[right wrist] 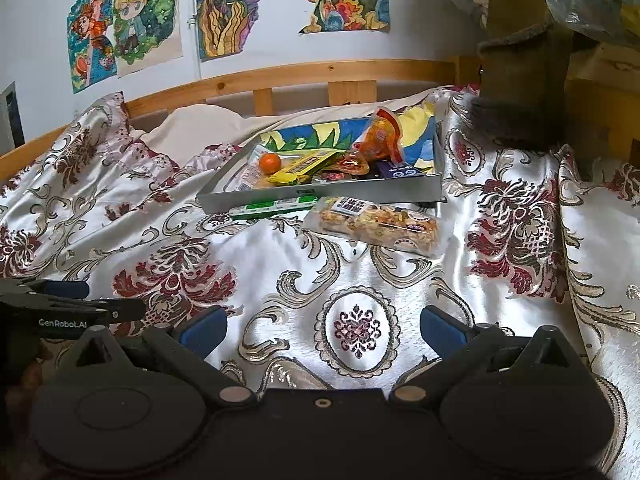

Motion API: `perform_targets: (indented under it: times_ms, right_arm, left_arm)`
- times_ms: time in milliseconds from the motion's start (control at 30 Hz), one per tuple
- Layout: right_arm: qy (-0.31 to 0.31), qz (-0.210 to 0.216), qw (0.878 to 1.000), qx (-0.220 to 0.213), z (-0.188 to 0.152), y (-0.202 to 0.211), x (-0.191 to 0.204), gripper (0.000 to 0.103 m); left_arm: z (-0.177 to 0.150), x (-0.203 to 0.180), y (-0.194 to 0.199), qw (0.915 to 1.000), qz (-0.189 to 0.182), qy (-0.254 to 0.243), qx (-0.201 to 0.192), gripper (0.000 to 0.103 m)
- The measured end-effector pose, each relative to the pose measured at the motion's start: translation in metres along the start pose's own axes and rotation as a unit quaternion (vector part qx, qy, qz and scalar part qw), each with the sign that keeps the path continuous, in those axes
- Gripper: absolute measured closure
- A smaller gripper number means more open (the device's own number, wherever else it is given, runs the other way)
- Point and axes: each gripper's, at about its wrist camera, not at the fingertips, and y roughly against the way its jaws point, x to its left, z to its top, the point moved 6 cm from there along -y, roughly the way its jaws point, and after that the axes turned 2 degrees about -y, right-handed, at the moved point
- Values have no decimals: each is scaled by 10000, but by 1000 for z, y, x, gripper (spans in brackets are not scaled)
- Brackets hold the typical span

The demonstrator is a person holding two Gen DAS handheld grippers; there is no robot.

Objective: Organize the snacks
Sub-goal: 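Withdraw both open tools up from the tray toward the nut bar pack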

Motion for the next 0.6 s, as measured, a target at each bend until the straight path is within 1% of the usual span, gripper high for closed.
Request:
perform_targets:
  times_ms: [600]
  right_arm:
    - [-74, -73, 9999, 58, 3, -7, -6, 1]
  left_arm:
    - [2, 2, -3, 9998, -48, 162, 47, 1]
